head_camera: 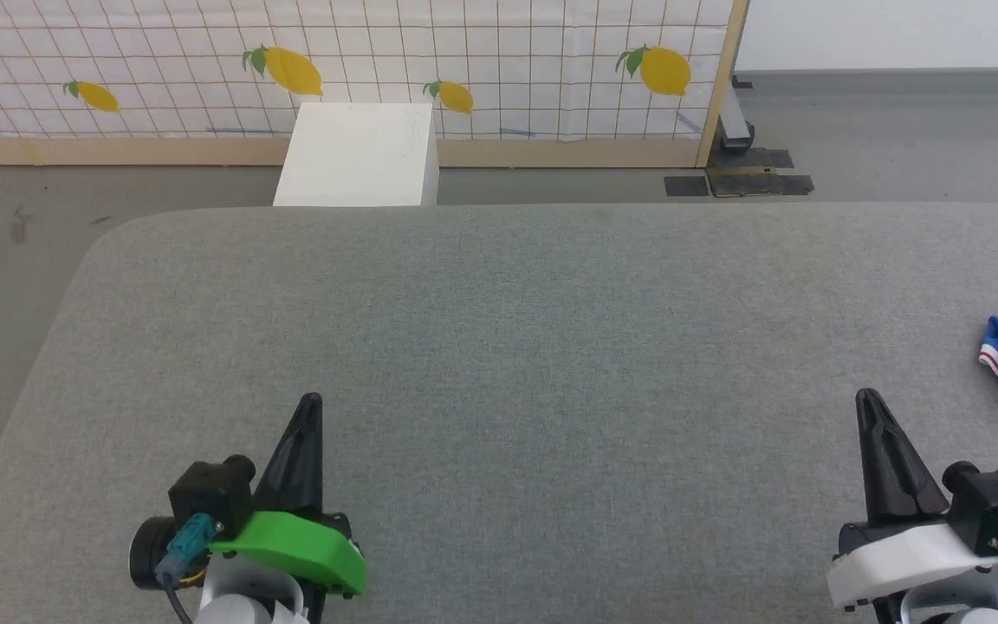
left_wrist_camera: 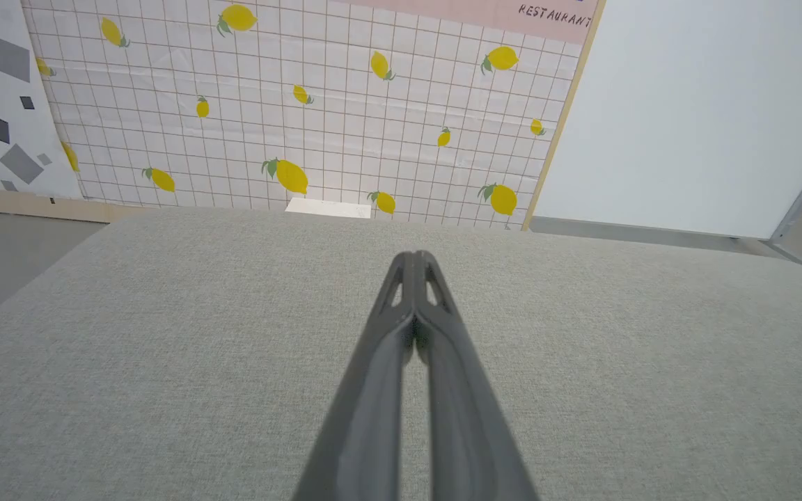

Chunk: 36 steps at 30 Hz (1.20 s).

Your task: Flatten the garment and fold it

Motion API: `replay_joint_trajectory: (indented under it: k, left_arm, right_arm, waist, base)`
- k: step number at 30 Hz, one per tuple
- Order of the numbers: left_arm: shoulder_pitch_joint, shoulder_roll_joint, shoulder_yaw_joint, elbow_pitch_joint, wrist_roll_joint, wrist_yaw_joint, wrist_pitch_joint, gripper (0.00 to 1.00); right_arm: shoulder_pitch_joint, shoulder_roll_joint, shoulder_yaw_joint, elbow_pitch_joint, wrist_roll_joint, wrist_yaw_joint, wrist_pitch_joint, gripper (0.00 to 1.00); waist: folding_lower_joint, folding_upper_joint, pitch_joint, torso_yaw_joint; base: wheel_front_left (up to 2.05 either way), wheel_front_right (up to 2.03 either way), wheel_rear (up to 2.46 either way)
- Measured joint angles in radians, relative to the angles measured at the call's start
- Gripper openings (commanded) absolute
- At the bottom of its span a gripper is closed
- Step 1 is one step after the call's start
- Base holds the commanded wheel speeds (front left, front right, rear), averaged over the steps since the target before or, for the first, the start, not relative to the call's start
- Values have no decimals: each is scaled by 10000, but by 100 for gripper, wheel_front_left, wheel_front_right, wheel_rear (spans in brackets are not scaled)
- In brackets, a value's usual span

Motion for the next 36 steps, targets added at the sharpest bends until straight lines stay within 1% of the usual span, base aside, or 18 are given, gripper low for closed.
replay_joint_trajectory:
  k: [36]
  left_arm:
    - [56, 0, 199, -550, 640, 336, 713, 0]
  right_arm:
    - [-56, 2, 311, -151, -88, 0, 621, 0]
  waist:
    - [0, 0, 0, -38]
  base:
    - [0, 0, 0]
